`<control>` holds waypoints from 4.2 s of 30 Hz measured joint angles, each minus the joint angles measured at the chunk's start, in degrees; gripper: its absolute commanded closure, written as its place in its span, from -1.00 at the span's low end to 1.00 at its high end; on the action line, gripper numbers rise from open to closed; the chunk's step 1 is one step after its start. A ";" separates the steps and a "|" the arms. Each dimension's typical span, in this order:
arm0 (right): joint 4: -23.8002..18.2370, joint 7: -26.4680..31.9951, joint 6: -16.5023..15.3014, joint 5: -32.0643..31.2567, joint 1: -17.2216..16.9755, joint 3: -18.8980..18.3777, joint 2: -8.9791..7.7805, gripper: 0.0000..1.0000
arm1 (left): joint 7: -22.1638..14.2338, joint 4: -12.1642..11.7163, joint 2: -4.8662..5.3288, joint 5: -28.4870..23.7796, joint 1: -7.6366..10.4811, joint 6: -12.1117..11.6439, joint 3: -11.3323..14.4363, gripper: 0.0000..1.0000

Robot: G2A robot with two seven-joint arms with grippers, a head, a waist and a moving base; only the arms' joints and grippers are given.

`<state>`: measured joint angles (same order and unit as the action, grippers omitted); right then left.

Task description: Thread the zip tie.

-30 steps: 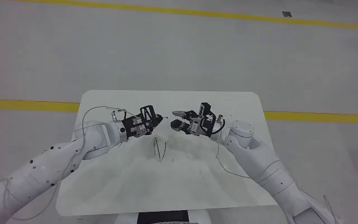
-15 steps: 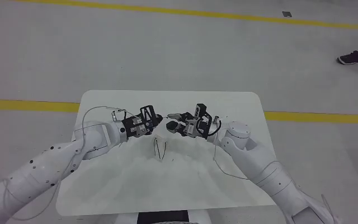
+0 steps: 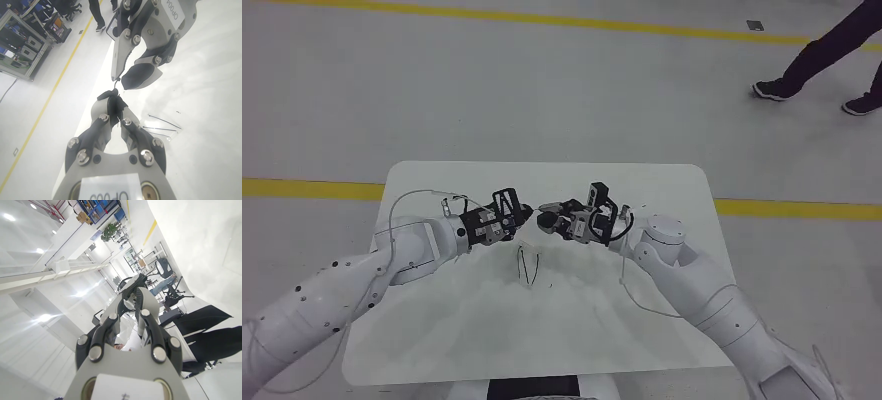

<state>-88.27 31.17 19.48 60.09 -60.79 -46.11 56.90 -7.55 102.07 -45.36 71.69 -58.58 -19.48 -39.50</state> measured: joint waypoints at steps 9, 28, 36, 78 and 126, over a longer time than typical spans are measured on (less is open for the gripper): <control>-0.11 -0.58 0.00 -1.29 -0.45 -0.93 0.47 0.82 | 0.00 0.00 0.00 0.00 0.00 0.00 0.00 1.00; 0.22 0.10 0.00 -2.75 -1.01 -2.17 1.08 1.00 | 0.00 0.00 0.00 0.00 0.00 0.00 0.00 1.00; 0.38 0.40 0.00 -3.40 -0.92 -2.30 1.27 1.00 | 0.00 0.00 0.00 0.00 0.00 0.00 0.00 1.00; 5.54 13.00 -11.12 -12.42 -3.27 -8.44 1.08 1.00 | 0.86 -1.82 -0.04 -3.52 -0.52 0.32 -1.33 -1.00; 7.04 21.80 -11.96 -13.78 -6.93 -15.52 0.76 1.00 | 6.00 -1.87 11.50 -83.71 14.43 0.00 14.67 -1.00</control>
<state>-81.23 52.97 7.52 46.32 -67.72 -61.62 57.66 -1.56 100.21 -33.86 -12.03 -44.16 -19.48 -24.82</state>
